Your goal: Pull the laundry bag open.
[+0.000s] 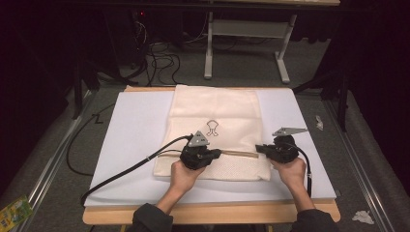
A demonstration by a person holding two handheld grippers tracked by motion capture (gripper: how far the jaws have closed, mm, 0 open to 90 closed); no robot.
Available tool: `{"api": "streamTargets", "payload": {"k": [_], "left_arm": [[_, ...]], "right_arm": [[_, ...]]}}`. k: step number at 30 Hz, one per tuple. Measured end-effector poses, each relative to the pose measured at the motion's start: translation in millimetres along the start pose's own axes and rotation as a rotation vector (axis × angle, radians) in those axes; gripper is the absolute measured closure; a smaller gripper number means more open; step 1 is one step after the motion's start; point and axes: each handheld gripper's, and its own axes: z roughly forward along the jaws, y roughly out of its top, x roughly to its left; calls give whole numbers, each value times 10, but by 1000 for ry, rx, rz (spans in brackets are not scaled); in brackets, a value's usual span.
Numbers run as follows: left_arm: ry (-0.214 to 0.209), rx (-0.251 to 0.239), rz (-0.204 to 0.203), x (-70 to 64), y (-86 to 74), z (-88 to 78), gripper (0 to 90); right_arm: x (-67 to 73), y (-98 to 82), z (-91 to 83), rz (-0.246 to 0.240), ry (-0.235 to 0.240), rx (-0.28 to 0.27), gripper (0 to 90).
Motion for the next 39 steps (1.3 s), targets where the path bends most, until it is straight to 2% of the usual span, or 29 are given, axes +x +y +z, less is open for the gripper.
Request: {"api": "streamTargets", "payload": {"k": [10,13,21,26,30,36,39], "left_arm": [[-13,-16,-5,11,-4,-26,875],[-5,-16,4,32,0,-47,875],[8,-11,4,31,3,-101,875],[-8,-11,-10,69,15,-96,875],[0,-16,1,45,-2,-116,875],[5,-25,-4,65,-21,-166,875],[7,-26,-6,67,-41,-181,875]], "right_arm": [[14,4,-31,1,-16,-4,883],[12,9,-31,-9,-22,-6,883],[3,2,-17,2,-18,-17,884],[-12,4,-25,5,-26,-12,883],[-7,0,-26,8,-28,-15,884],[-1,7,-5,4,-41,-9,884],[3,9,20,5,-29,-9,884]]}}
